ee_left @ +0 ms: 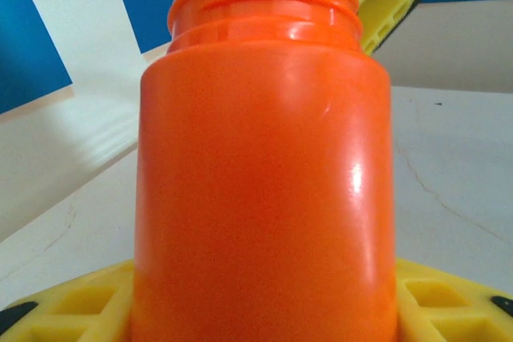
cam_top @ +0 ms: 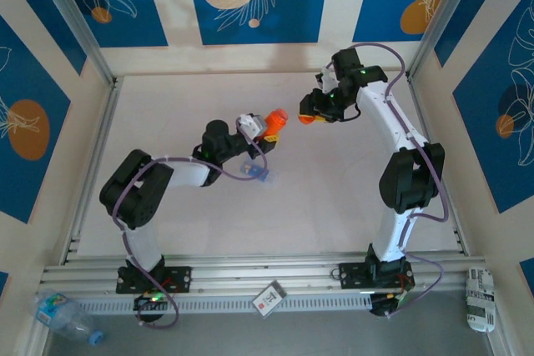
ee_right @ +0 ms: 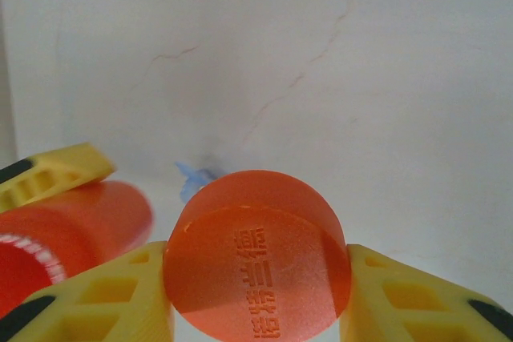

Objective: Sort the pills into containers

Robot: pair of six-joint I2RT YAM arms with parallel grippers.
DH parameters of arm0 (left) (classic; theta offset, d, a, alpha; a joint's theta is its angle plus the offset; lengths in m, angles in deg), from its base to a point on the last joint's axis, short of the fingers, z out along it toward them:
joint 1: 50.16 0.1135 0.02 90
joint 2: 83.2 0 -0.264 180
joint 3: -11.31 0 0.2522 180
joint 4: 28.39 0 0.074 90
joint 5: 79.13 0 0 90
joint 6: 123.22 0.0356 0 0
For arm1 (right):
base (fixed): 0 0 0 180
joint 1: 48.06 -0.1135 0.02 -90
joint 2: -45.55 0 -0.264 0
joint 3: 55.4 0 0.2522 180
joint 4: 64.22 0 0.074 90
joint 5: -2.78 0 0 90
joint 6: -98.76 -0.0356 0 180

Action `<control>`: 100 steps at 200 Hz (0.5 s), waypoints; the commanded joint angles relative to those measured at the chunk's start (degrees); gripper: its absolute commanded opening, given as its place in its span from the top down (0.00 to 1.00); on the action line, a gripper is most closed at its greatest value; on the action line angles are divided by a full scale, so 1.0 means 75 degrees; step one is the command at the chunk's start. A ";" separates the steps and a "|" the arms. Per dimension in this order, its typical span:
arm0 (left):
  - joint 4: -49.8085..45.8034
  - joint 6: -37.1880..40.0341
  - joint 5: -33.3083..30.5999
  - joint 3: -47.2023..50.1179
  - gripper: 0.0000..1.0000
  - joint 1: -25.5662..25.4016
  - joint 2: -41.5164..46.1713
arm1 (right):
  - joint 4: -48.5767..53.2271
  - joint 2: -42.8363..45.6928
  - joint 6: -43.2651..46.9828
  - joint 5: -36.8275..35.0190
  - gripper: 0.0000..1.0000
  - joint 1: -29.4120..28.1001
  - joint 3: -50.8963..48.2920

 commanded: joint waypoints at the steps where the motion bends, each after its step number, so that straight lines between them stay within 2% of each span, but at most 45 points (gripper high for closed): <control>1: 0.0601 0.0295 0.0280 0.0087 1.00 0.0072 -0.0120 | 0.0455 0.0025 0.0590 0.1240 0.62 0.0051 0.0491; 55: 0.0203 0.0691 0.0393 0.0219 1.00 0.0070 -0.0049 | 0.0792 -0.0357 0.1158 0.2457 0.62 0.0038 0.1002; 100: 0.0128 0.0811 0.0356 0.0173 1.00 0.0070 -0.0096 | 0.1216 -0.0749 0.1537 0.2439 0.62 -0.0215 0.1334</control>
